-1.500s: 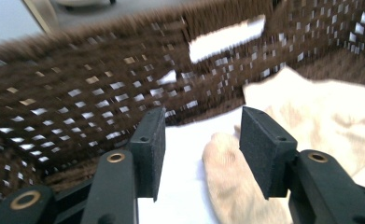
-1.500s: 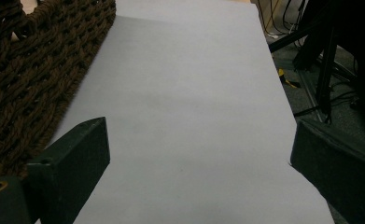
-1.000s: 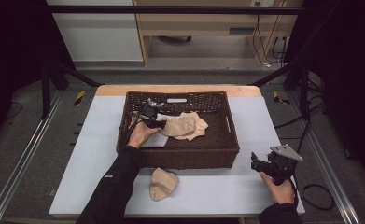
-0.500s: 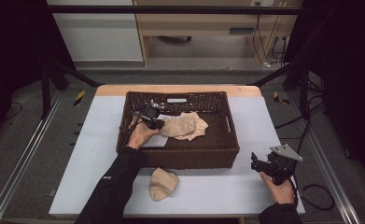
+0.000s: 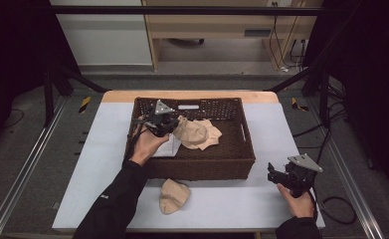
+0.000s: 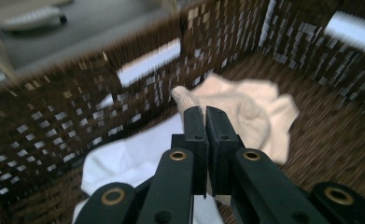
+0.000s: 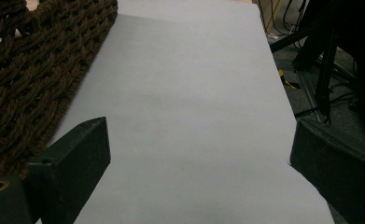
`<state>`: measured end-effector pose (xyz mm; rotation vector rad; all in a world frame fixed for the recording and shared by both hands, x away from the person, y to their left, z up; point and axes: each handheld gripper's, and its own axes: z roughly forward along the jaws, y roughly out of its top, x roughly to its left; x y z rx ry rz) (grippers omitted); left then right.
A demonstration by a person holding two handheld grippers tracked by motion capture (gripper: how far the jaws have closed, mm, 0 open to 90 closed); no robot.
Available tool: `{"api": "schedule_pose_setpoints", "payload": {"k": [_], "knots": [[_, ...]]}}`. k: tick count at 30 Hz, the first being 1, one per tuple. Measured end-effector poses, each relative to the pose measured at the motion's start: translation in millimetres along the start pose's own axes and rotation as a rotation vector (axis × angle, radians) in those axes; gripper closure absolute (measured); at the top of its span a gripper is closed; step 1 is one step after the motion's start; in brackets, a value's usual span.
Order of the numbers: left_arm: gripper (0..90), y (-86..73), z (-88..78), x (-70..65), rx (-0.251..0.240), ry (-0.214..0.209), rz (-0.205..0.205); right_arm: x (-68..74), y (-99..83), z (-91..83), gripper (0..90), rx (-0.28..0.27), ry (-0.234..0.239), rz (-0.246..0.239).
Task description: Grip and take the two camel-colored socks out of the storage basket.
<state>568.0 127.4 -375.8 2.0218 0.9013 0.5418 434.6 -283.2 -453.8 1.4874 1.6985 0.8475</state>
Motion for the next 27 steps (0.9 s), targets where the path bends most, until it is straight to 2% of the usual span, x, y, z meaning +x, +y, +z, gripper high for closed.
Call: {"api": "schedule_pose_setpoints", "payload": {"k": [1,2,6,7,9,11,12,13,16,17,20,21,23,25,26,27], "knots": [[87.4,4.0,-10.1,-0.3,-0.045,-0.001,-0.008,0.2,0.0,0.0,5.2,0.0,0.0,0.001],[87.5,5.3,-13.4,-0.7,-0.063,-0.004,-0.018,0.2,0.0,0.0,5.2,0.0,0.0,0.001],[87.5,12.7,-33.7,-2.5,-0.129,-0.022,-0.045,-0.1,0.1,-0.2,5.3,0.0,-0.001,0.001],[87.5,12.7,-33.7,-2.5,-0.129,-0.022,-0.045,-0.1,0.1,-0.2,5.3,0.0,-0.001,0.001],[87.5,17.1,-47.2,-5.0,-0.169,-0.024,-0.049,0.1,-0.2,-0.4,5.3,0.002,-0.002,0.0],[87.6,18.2,-50.5,-5.6,-0.178,-0.025,-0.049,0.1,-0.2,-0.3,5.3,0.003,-0.002,-0.001],[87.6,21.7,-60.6,-7.4,-0.207,-0.027,-0.049,0.1,-0.3,-0.3,5.3,0.004,-0.002,-0.001],[87.6,21.7,-60.6,-7.4,-0.207,-0.027,-0.049,0.2,-0.3,-0.4,5.3,0.003,-0.002,-0.001],[87.6,28.2,-80.7,-11.6,-0.272,-0.039,-0.056,0.0,-0.3,-0.8,5.3,0.002,-0.003,0.001],[87.6,28.2,-80.7,-11.6,-0.272,-0.039,-0.056,0.0,-0.3,-0.8,5.3,0.002,-0.003,0.001],[87.6,33.7,-101.1,-16.1,-0.319,-0.043,-0.048,-0.1,-0.5,-0.9,5.3,0.004,-0.004,0.003],[87.6,33.7,-101.1,-16.1,-0.319,-0.043,-0.048,-0.1,-0.5,-0.9,5.3,0.004,-0.004,0.003],[87.6,36.5,-117.7,-21.9,-0.356,-0.057,-0.037,-0.2,-0.4,-1.3,5.3,0.004,-0.003,0.007],[87.6,37.3,-122.6,-24.3,-0.364,-0.06,-0.029,-0.5,-0.5,-1.2,5.3,0.002,-0.004,0.005],[87.6,38.4,-133.6,-30.0,-0.382,-0.073,-0.017,-0.6,-0.6,-1.6,5.3,0.004,-0.004,0.005],[87.6,38.8,-137.0,-32.0,-0.386,-0.077,-0.013,-0.6,-0.7,-1.7,5.4,0.002,-0.003,0.005]]}}
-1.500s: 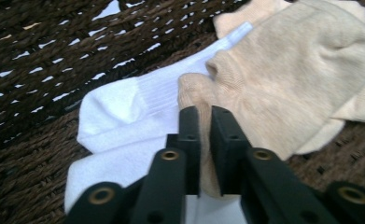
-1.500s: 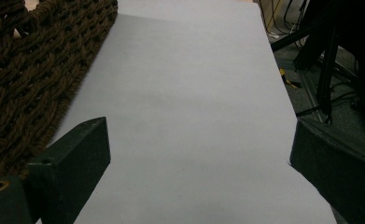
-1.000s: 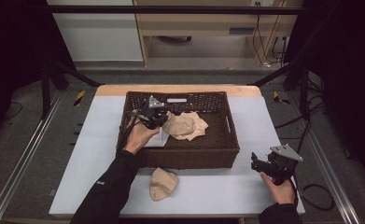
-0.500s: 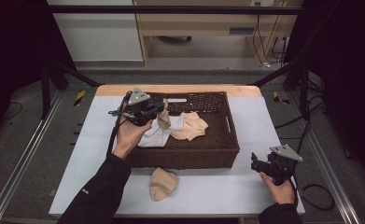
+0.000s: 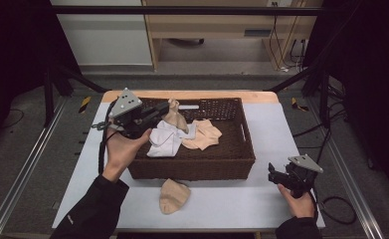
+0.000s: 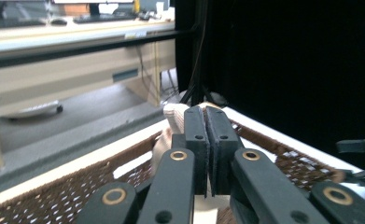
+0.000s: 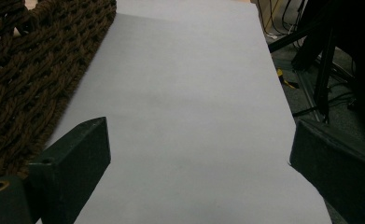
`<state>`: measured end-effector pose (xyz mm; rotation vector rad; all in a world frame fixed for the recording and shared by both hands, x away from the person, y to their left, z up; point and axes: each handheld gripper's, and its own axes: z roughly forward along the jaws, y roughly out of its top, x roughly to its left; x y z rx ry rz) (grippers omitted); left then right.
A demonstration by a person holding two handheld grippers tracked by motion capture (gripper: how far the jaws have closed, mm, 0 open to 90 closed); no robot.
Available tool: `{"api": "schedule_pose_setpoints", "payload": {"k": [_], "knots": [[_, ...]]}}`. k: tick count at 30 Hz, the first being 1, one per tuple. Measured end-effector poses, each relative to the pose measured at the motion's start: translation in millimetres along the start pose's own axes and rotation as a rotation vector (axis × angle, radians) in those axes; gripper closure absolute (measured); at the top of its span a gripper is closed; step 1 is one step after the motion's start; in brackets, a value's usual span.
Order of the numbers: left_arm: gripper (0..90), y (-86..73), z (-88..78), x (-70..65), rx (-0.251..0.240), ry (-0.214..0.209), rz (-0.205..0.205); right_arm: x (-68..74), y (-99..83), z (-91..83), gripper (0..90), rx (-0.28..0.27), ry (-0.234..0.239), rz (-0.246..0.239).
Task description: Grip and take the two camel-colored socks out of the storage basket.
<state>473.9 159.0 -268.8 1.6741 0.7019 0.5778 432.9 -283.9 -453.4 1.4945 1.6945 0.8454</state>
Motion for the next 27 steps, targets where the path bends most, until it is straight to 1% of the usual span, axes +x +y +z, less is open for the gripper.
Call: {"api": "schedule_pose_setpoints", "payload": {"k": [1,2,3,7,8,10,12,14,17,21,24,27], "knots": [[87.6,2.4,-5.3,-3.3,-0.008,-0.006,0.008,-0.1,-0.1,-0.1,5.3,-0.001,-0.001,-0.002],[87.6,2.4,-5.3,-3.3,-0.008,-0.006,0.008,-0.3,-0.1,0.0,5.3,-0.001,-0.001,-0.002],[87.6,5.3,-12.1,-8.1,-0.019,-0.015,0.016,-0.3,-0.2,-0.1,5.3,0.0,0.0,0.0],[87.6,9.8,-29.0,-18.5,-0.052,-0.041,0.036,-0.4,-0.5,-0.5,5.4,0.0,-0.002,0.002],[87.6,9.8,-29.0,-18.5,-0.052,-0.041,0.036,-0.6,-0.6,-0.6,5.4,-0.001,-0.002,0.0],[87.6,11.1,-39.1,-25.3,-0.067,-0.05,0.047,-0.9,-0.9,-0.7,5.4,-0.002,-0.003,0.001],[87.6,11.1,-42.2,-27.5,-0.071,-0.055,0.051,-0.9,-1.1,-1.2,5.4,0.001,-0.002,0.007],[87.6,10.4,-51.5,-33.9,-0.082,-0.072,0.058,-1.0,-1.4,-1.3,5.4,0.001,-0.003,0.005],[87.6,8.4,-61.8,-39.9,-0.093,-0.09,0.065,-0.4,-1.9,-1.3,5.4,0.004,-0.003,0.005],[87.6,2.2,-72.5,-47.7,-0.09,-0.111,0.069,0.0,-2.1,-1.2,5.5,0.005,-0.001,0.004],[87.6,-2.5,-77.0,-50.4,-0.091,-0.122,0.069,0.3,-2.3,-1.8,5.5,0.005,-0.002,0.004],[87.6,-11.5,-82.5,-54.5,-0.083,-0.135,0.068,0.2,-2.6,-1.6,5.5,0.007,-0.002,0.004]]}}
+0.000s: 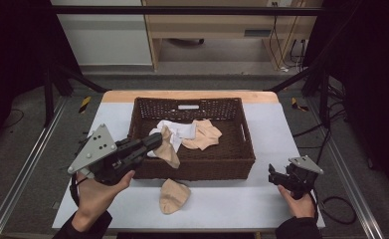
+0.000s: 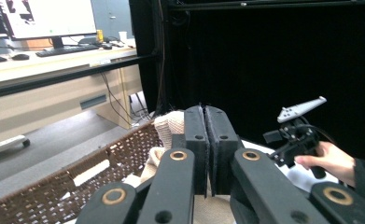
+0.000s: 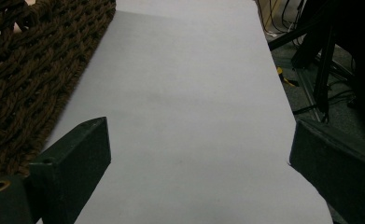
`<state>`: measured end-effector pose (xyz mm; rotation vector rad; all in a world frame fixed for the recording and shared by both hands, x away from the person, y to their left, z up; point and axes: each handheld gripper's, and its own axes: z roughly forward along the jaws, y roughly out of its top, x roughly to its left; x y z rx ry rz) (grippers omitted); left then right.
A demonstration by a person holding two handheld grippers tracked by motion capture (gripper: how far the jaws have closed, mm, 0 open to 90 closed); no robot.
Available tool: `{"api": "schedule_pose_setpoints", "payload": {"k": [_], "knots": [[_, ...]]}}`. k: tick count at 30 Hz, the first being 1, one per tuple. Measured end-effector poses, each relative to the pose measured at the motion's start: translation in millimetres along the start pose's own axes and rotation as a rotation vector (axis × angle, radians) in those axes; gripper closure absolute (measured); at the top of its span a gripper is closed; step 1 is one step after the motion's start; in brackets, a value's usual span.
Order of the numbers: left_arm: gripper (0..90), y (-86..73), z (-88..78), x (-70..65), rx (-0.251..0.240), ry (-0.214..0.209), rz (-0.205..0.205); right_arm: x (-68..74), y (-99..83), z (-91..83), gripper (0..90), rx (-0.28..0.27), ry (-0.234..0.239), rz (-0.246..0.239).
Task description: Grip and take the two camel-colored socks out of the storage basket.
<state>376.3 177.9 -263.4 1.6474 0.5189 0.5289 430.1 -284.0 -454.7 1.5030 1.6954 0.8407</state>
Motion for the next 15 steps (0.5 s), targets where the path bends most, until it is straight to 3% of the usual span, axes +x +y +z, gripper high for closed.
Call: {"api": "schedule_pose_setpoints", "payload": {"k": [7,8,15], "knots": [[87.6,-20.1,1.3,-10.9,0.048,-0.038,-0.003,0.3,-0.2,0.1,5.5,0.001,-0.001,-0.001],[87.6,-30.5,5.6,-14.9,0.076,-0.055,-0.006,0.4,-0.3,-0.1,5.5,0.001,-0.001,-0.001],[87.6,-58.8,20.3,-18.2,0.154,-0.082,-0.028,0.4,-0.4,-0.4,5.5,0.002,0.0,0.0]]}}
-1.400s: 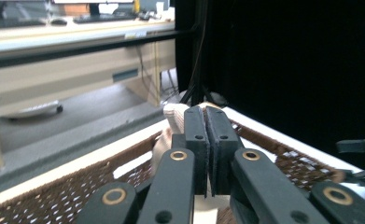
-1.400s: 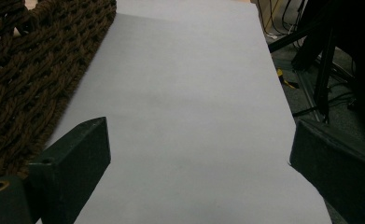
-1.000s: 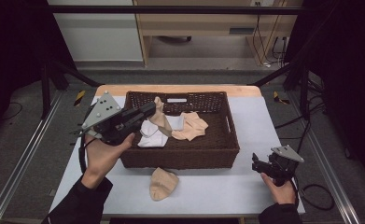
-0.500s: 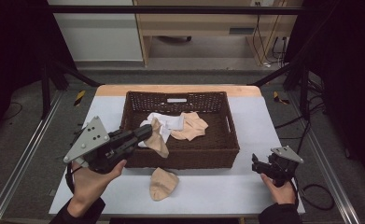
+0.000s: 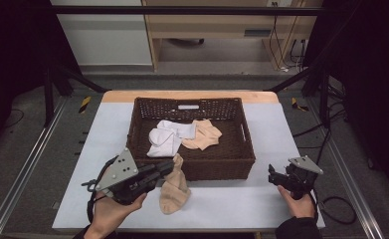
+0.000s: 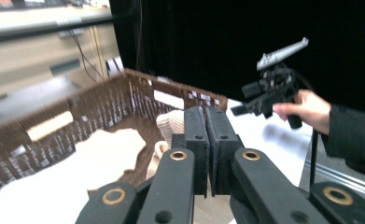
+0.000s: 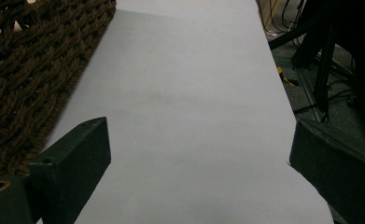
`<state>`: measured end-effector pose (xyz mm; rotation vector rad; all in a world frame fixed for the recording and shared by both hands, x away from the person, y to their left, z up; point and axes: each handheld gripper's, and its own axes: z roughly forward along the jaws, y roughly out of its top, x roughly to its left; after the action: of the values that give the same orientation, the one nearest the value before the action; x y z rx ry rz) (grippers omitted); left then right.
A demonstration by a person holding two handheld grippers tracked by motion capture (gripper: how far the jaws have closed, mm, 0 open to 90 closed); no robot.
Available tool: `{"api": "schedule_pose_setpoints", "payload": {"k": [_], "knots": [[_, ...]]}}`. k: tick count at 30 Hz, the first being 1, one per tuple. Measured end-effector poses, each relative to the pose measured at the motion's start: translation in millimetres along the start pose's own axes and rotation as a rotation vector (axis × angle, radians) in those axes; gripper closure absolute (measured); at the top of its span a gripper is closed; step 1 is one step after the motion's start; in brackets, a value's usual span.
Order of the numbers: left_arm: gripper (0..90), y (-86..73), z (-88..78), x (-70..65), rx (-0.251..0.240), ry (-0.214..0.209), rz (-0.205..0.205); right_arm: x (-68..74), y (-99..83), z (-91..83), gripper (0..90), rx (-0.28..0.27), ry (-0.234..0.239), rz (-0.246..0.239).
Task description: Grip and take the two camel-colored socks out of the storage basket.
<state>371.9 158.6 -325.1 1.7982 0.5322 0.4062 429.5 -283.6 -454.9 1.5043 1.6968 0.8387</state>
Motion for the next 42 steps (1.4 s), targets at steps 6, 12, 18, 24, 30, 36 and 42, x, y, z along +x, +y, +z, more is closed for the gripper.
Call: {"api": "schedule_pose_setpoints", "payload": {"k": [6,12,18,24,30,36,42], "knots": [[87.6,-26.0,17.8,1.6,0.069,-0.021,-0.034,-0.2,0.0,0.0,5.6,-0.002,0.001,-0.002],[87.5,-45.9,26.6,2.8,0.127,-0.025,-0.048,0.2,0.0,-0.3,5.5,0.003,0.006,0.001],[87.4,-72.6,33.6,13.0,0.206,0.006,-0.072,0.4,-0.6,0.4,5.2,0.002,0.009,-0.006],[87.0,-101.4,37.6,26.9,0.298,0.053,-0.094,0.7,-1.2,0.9,5.1,0.006,0.01,-0.007],[85.8,-115.2,38.5,32.7,0.329,0.075,-0.105,1.1,-2.2,1.8,5.2,0.012,0.009,-0.012],[75.7,-129.4,34.8,40.2,0.338,0.09,-0.119,2.1,-2.6,1.7,5.1,0.017,0.012,-0.008],[52.2,-134.4,17.8,49.6,0.294,0.163,-0.131,0.5,-2.9,1.0,4.9,0.011,0.009,-0.005]]}}
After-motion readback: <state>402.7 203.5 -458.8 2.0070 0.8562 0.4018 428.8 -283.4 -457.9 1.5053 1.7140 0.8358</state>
